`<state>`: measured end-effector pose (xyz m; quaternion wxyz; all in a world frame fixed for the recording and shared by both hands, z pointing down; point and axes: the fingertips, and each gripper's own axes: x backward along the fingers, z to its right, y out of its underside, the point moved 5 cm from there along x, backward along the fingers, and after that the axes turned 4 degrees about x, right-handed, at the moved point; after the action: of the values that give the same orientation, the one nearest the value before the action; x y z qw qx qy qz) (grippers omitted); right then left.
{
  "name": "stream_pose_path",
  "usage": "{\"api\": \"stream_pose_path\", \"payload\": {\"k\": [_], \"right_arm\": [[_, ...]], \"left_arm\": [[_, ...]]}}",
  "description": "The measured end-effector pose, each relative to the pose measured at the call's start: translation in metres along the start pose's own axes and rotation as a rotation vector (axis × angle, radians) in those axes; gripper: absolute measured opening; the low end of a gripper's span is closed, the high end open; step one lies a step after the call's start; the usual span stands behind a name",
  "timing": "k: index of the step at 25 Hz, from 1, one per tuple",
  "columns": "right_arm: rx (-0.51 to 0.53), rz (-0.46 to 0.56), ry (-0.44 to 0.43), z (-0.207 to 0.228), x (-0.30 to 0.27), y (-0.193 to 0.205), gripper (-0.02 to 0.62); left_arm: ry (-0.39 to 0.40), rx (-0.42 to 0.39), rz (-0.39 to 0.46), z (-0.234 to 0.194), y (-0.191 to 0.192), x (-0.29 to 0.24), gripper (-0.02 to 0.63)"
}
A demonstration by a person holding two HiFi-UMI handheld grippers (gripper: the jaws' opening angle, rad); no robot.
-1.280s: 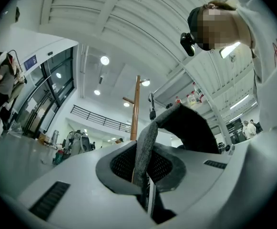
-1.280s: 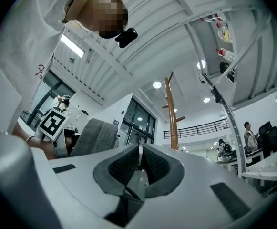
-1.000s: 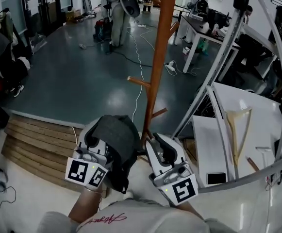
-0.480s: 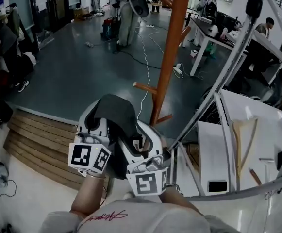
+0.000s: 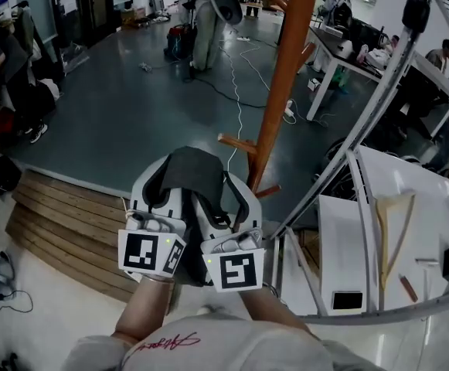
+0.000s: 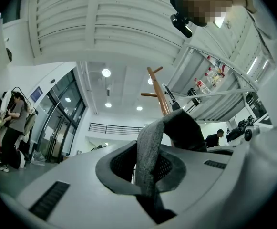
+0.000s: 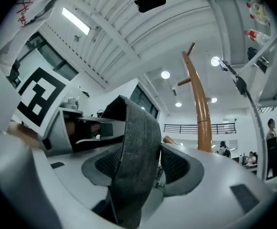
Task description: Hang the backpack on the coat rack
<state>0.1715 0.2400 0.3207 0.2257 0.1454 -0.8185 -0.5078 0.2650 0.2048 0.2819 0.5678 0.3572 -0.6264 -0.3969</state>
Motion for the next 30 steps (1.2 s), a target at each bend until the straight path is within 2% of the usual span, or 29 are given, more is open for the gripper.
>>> {"api": "stream_pose_path", "payload": {"k": [4, 5, 6, 11, 18, 22, 27, 30], "right_arm": [[0.088, -0.012, 0.029, 0.017, 0.001, 0.002, 0.221], [0.120, -0.017, 0.026, 0.019, 0.002, 0.001, 0.124], [0.147, -0.016, 0.024, 0.022, 0.003, -0.002, 0.064], [0.169, -0.005, 0.019, 0.048, 0.007, -0.028, 0.052], [0.084, -0.067, -0.036, 0.075, -0.009, -0.043, 0.052], [0.043, -0.118, -0.036, 0.081, -0.015, -0.031, 0.052], [-0.039, -0.159, -0.053, 0.076, -0.018, -0.010, 0.057], [-0.077, -0.180, -0.054, 0.073, -0.019, 0.000, 0.058]], "left_arm": [[-0.016, 0.002, -0.028, -0.012, 0.005, -0.002, 0.034], [-0.017, -0.003, -0.036, -0.015, 0.005, -0.003, 0.034], [-0.011, -0.011, -0.044, -0.018, 0.004, -0.006, 0.034], [0.097, -0.075, -0.044, -0.011, -0.013, -0.032, 0.034], [0.281, -0.178, -0.113, -0.012, -0.028, -0.094, 0.034], [0.362, -0.141, -0.189, -0.009, -0.009, -0.120, 0.034], [0.427, -0.006, -0.295, -0.009, 0.029, -0.134, 0.034], [0.463, -0.009, -0.352, -0.006, 0.046, -0.140, 0.034]]}}
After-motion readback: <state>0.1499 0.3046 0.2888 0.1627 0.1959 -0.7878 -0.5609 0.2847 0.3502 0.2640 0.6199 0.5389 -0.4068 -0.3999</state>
